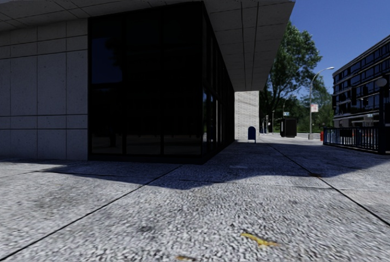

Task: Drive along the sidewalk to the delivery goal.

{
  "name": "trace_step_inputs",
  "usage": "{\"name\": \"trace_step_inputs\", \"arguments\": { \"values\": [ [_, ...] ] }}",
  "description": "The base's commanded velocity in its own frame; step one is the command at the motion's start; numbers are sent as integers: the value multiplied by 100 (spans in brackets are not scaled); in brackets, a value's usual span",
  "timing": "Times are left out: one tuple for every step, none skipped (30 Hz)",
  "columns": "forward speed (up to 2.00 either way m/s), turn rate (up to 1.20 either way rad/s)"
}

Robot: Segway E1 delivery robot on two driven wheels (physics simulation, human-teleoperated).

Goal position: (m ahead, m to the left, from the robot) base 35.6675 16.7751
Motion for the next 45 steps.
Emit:
{"name": "trace_step_inputs", "arguments": {
  "values": [
    [134, 66],
    [134, 66],
    [134, 67],
    [134, 67],
    [134, 67],
    [134, 67],
    [134, 67],
    [135, 67],
    [144, 67],
    [162, 67],
    [162, 67],
    [200, 67],
    [200, 67],
    [200, 67],
    [200, 67],
    [200, 67],
    [200, 67],
    [200, 67],
    [200, 67],
    [200, 67],
    [200, 67],
    [200, 67],
    [200, 67],
    [200, 67],
    [200, 67],
    [200, 67],
    [200, 68],
    [200, 68],
    [200, 68],
    [200, 68],
    [200, 68],
    [200, 69],
    [200, 69],
    [200, 69],
    [200, 69],
    [200, 70],
    [200, 70],
    [200, 70],
    [200, 70],
    [200, 70],
    [200, 70],
    [200, 70],
    [200, 70],
    [200, 70],
    [200, 70]
  ]
}}
